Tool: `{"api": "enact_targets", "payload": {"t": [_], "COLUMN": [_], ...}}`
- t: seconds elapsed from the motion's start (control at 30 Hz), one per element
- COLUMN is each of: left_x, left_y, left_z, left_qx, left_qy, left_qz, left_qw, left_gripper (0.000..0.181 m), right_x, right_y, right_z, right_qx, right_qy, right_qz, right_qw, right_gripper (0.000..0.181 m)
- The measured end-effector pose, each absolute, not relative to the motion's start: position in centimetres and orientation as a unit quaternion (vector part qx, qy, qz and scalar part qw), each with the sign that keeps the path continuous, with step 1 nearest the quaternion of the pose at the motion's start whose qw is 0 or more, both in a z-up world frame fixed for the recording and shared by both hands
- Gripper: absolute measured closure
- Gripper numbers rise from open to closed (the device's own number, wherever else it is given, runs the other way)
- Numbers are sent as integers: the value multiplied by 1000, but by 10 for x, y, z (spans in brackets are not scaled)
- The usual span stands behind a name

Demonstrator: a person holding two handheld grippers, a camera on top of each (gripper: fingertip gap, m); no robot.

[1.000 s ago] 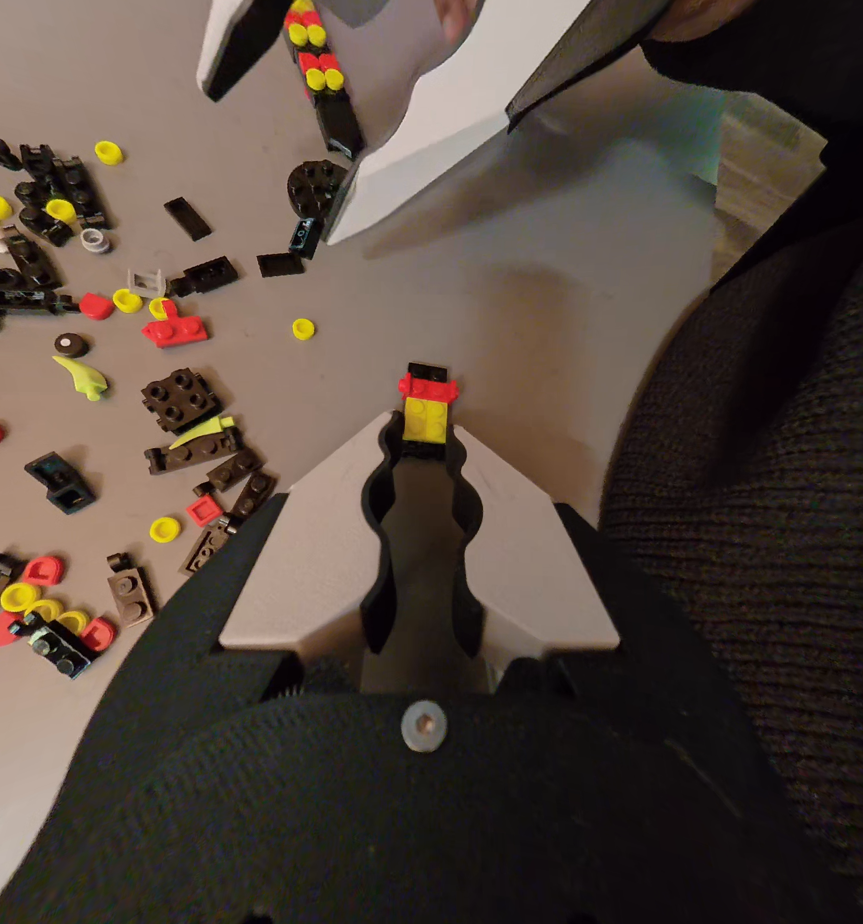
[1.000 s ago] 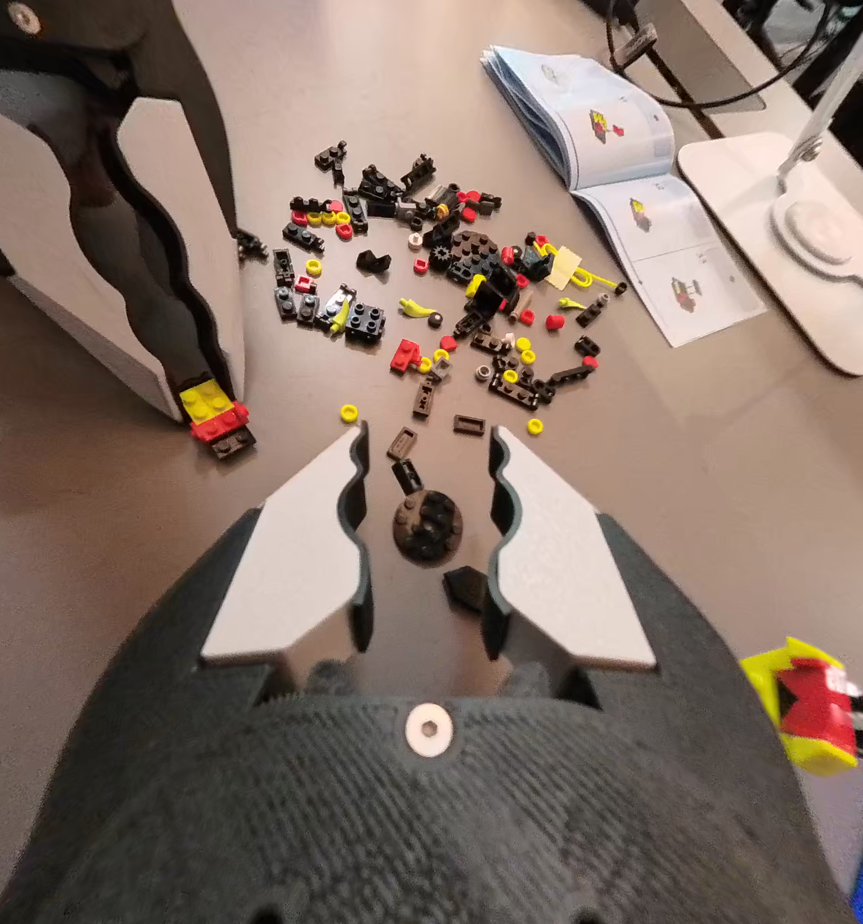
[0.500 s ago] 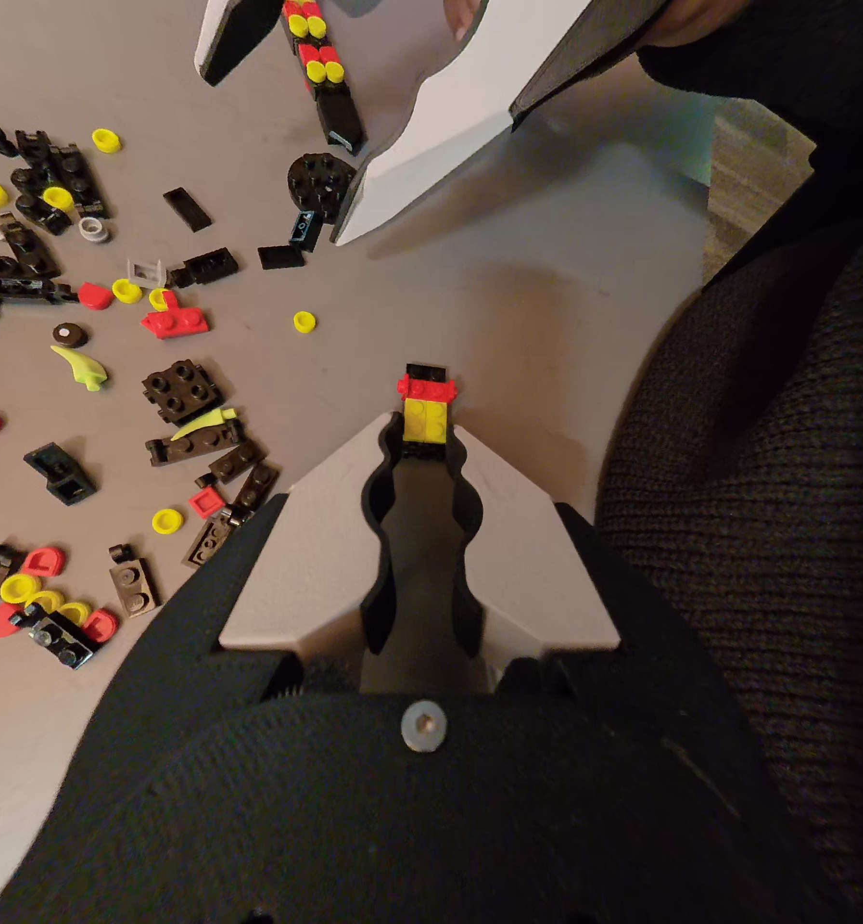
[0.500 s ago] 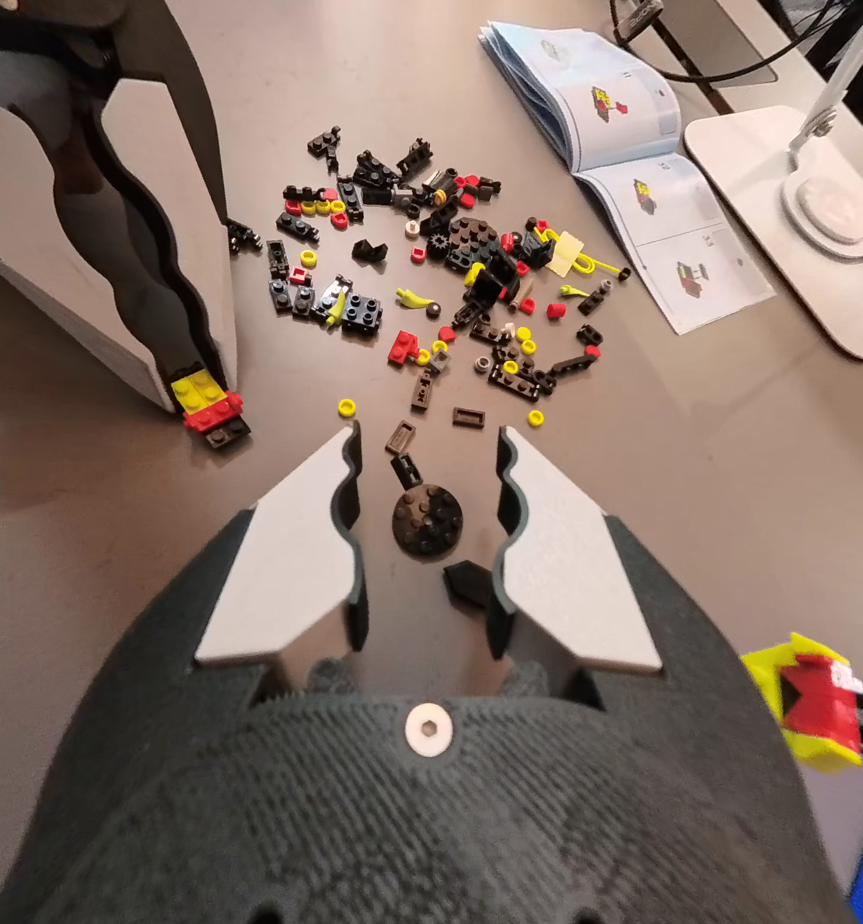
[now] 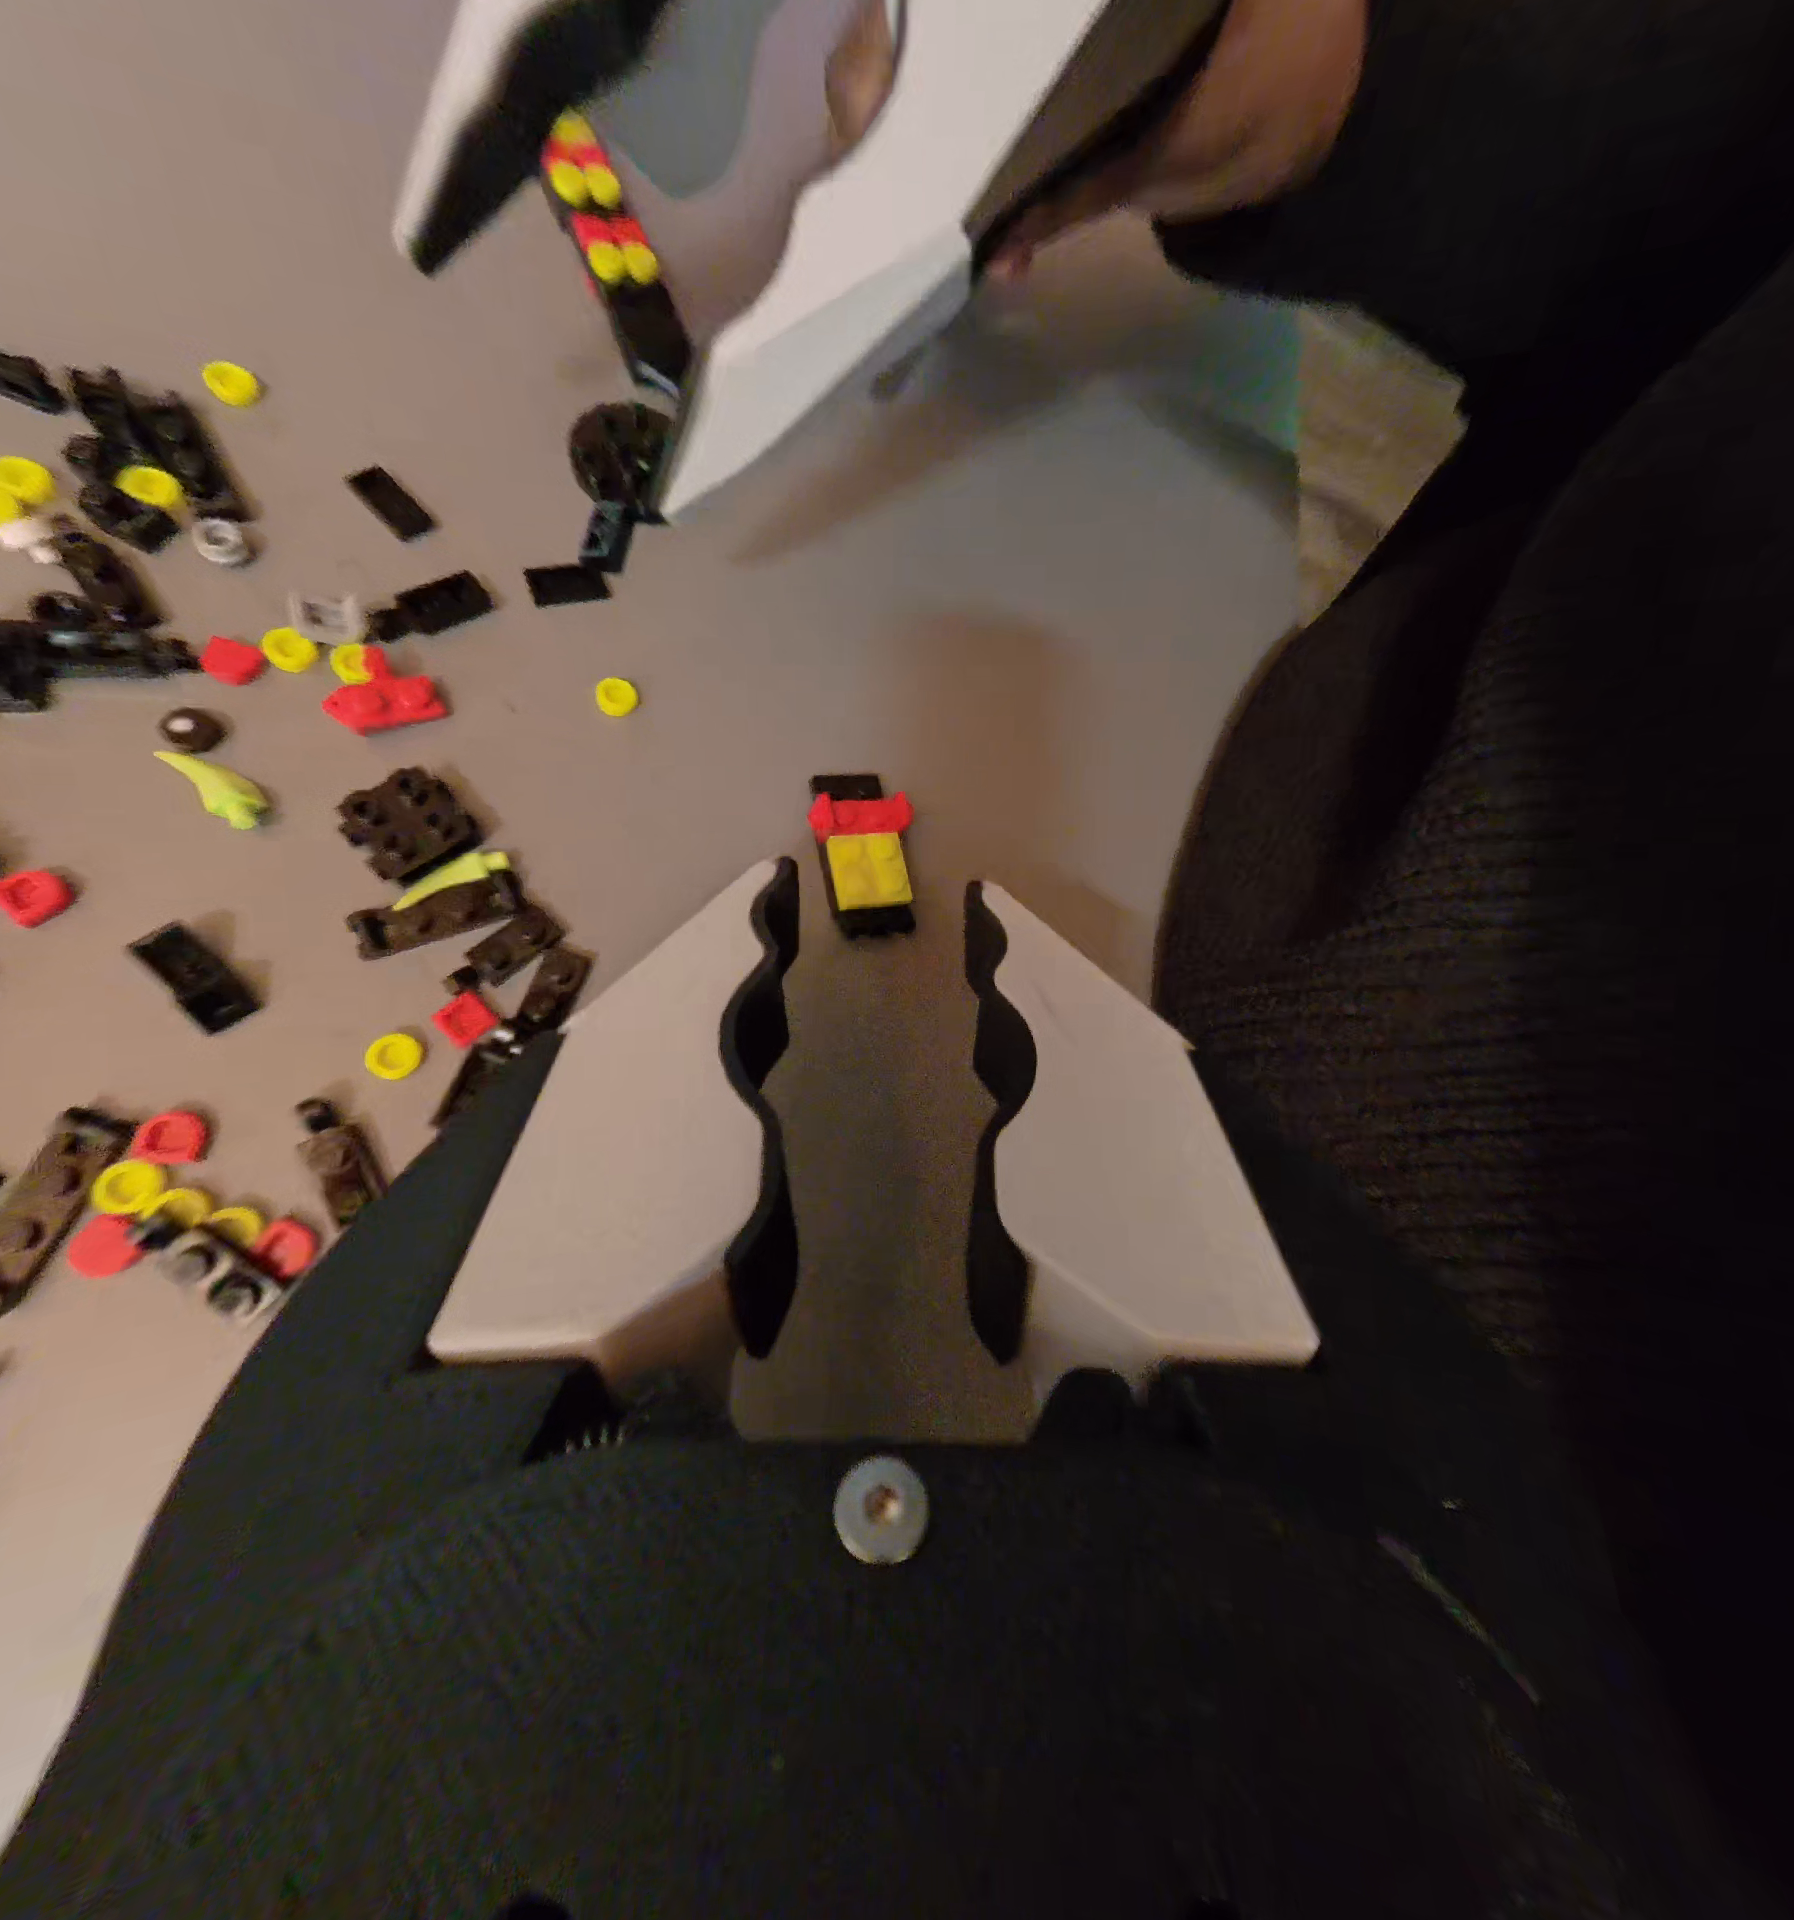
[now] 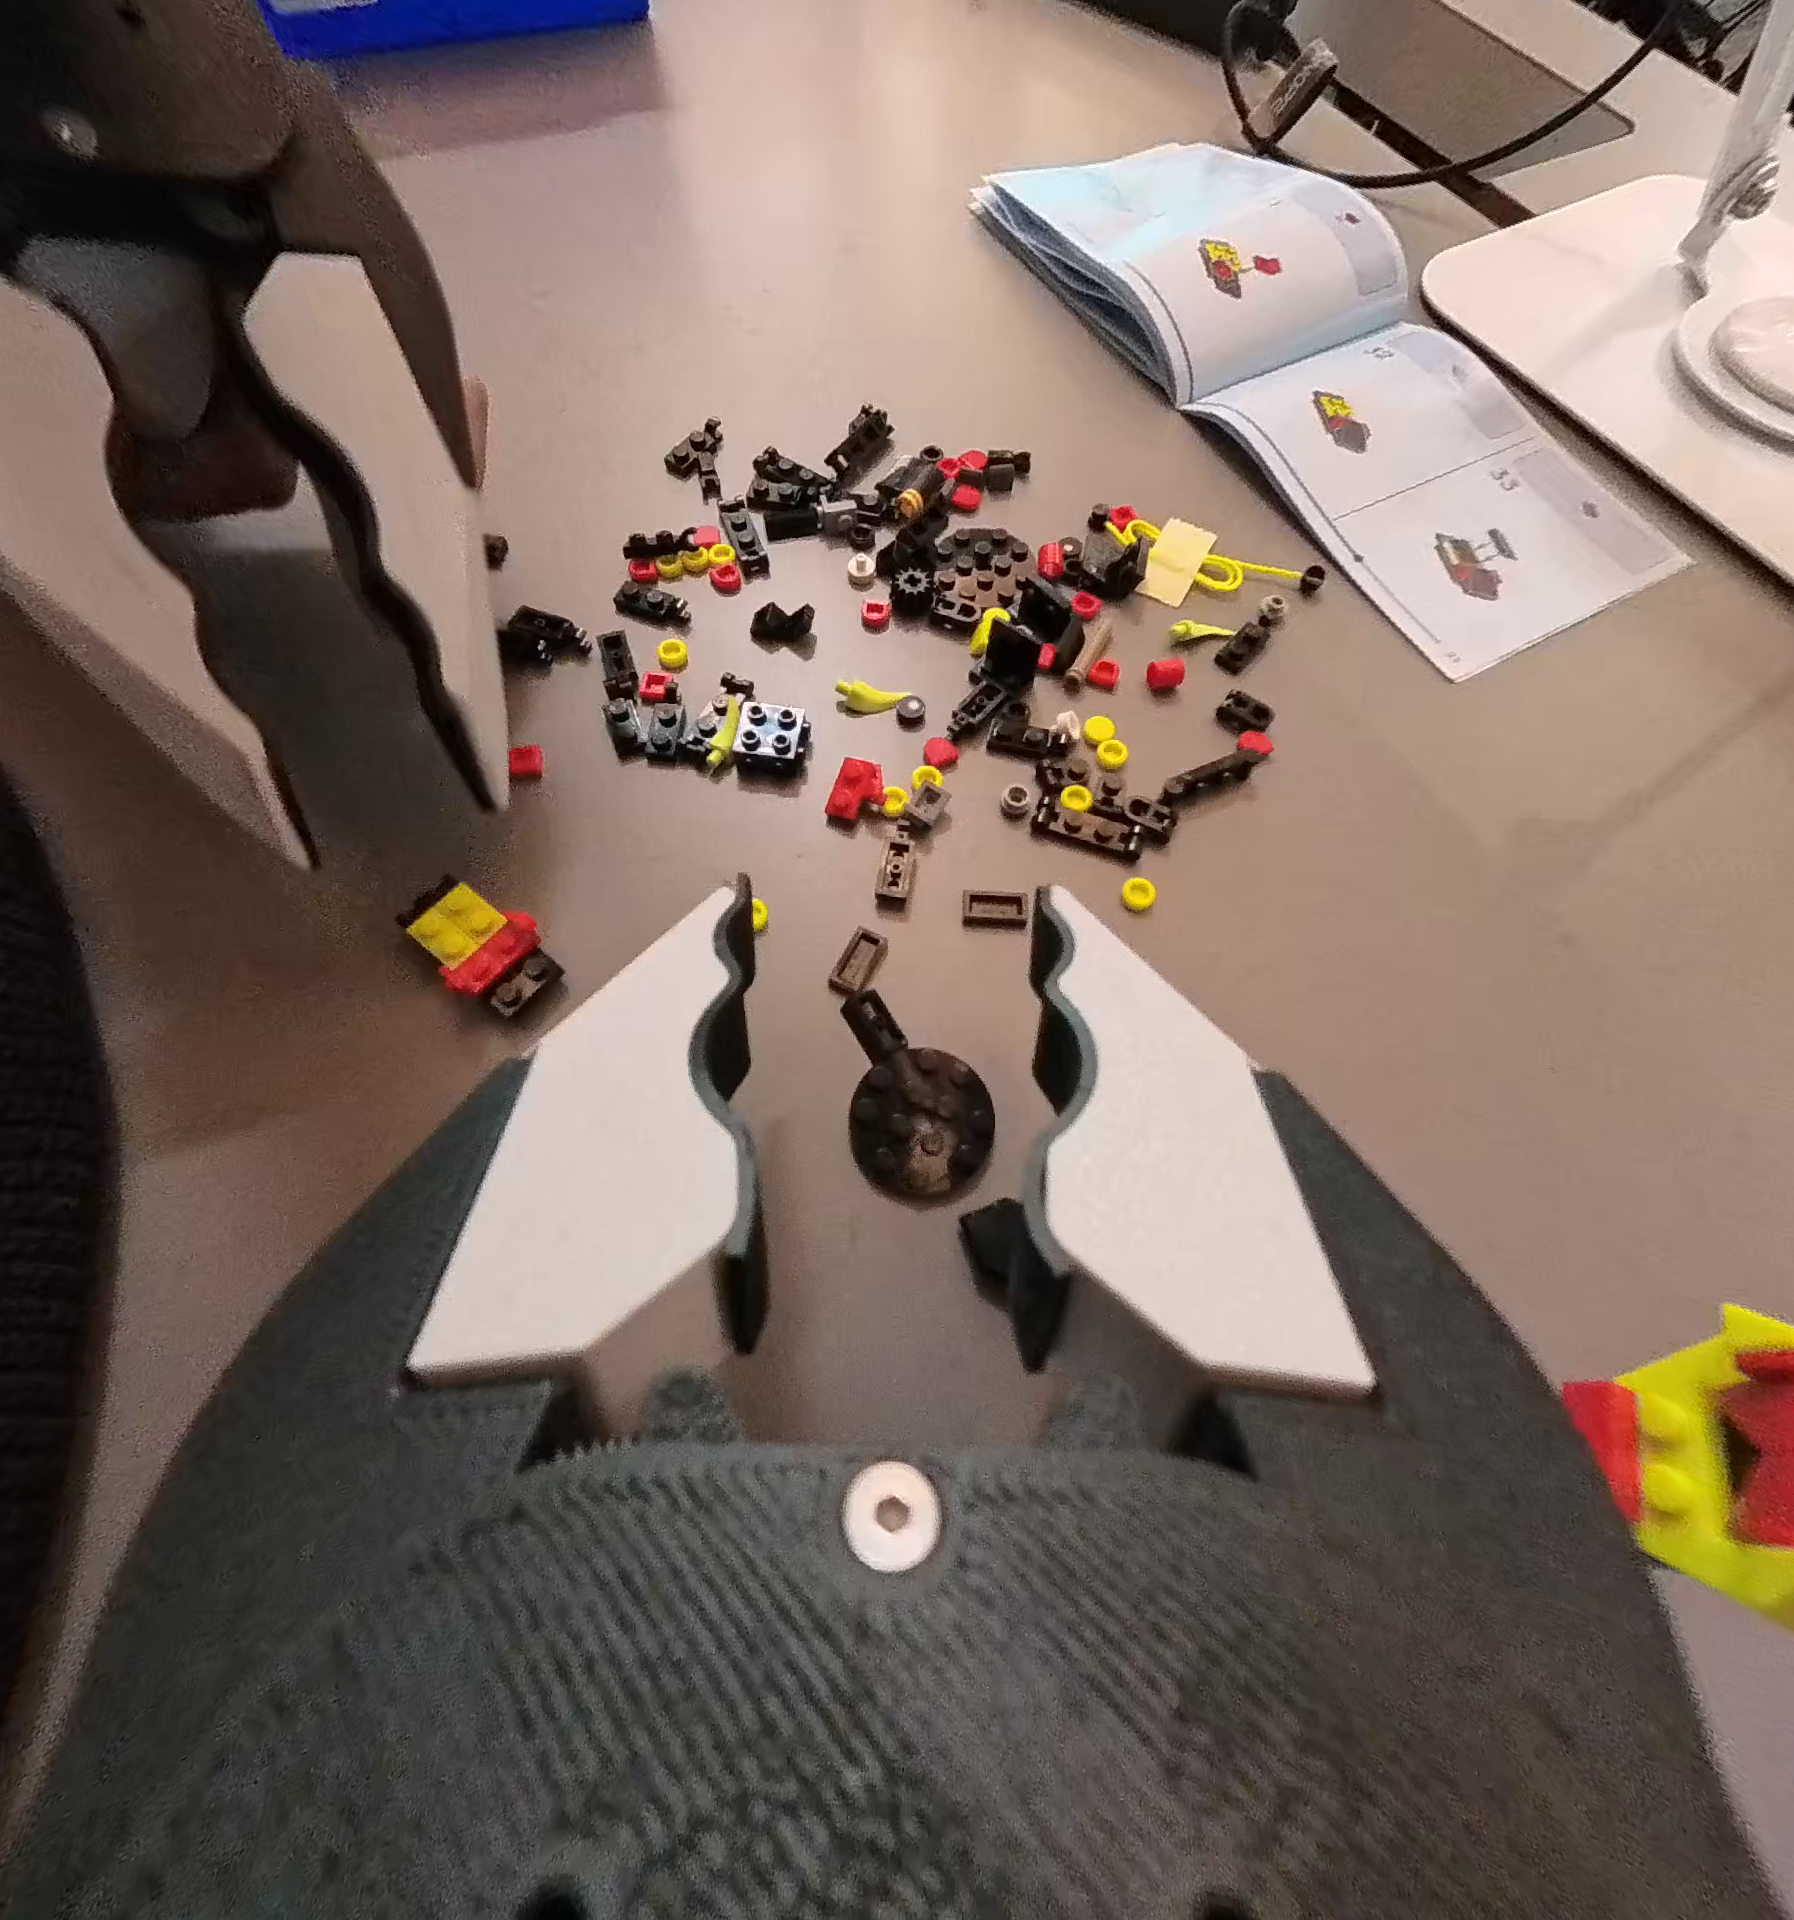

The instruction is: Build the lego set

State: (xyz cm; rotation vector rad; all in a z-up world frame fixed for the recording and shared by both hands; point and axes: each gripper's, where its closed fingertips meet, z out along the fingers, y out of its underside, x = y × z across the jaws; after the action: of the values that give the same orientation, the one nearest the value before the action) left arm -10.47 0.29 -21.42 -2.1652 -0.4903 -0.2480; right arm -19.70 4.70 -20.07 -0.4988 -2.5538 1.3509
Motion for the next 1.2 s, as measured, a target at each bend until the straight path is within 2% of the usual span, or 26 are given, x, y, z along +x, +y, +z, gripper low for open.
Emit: {"api": "enact_targets", "payload": {"t": [0.03, 0.23, 0.43, 0.47, 0.53, 0.57, 0.67, 0.97, 1.03, 1.13, 1.2], "left_x": [-109, -166, -231, -238, -255, -261, -267, -262, -261, -262, -264], "left_y": [0, -32, -88, -93, -107, -110, -105, -92, -91, -93, -96], "left_z": [-208, -196, -208, -208, -214, -217, -225, -243, -243, -241, -241], "left_qx": [-862, -806, -784, -782, -784, -789, -809, -831, -832, -830, -831], "left_qy": [-206, -321, -421, -425, -440, -437, -419, -410, -408, -409, -406], "left_qz": [-104, -47, 133, 150, 189, 202, 187, 120, 115, 129, 144], "left_qw": [452, 495, 437, 430, 396, 382, 368, 355, 357, 358, 352], "left_gripper": [151, 150, 153, 157, 176, 177, 169, 159, 163, 181, 181], "right_x": [-197, -195, -191, -190, -188, -187, -184, -184, -184, -184, -184], "right_y": [47, 47, 44, 43, 42, 42, 42, 45, 45, 44, 44], "right_z": [-201, -203, -202, -202, -202, -201, -200, -195, -196, -197, -199], "right_qx": [-169, -163, -157, -156, -153, -151, -147, -151, -152, -150, -149], "right_qy": [-866, -870, -870, -871, -871, -870, -869, -864, -865, -866, -868], "right_qz": [458, 453, 457, 458, 459, 461, 466, 474, 473, 471, 468], "right_qw": [104, 104, 93, 90, 86, 84, 77, 74, 72, 73, 75], "right_gripper": [129, 130, 132, 132, 132, 132, 132, 132, 132, 132, 132]}}
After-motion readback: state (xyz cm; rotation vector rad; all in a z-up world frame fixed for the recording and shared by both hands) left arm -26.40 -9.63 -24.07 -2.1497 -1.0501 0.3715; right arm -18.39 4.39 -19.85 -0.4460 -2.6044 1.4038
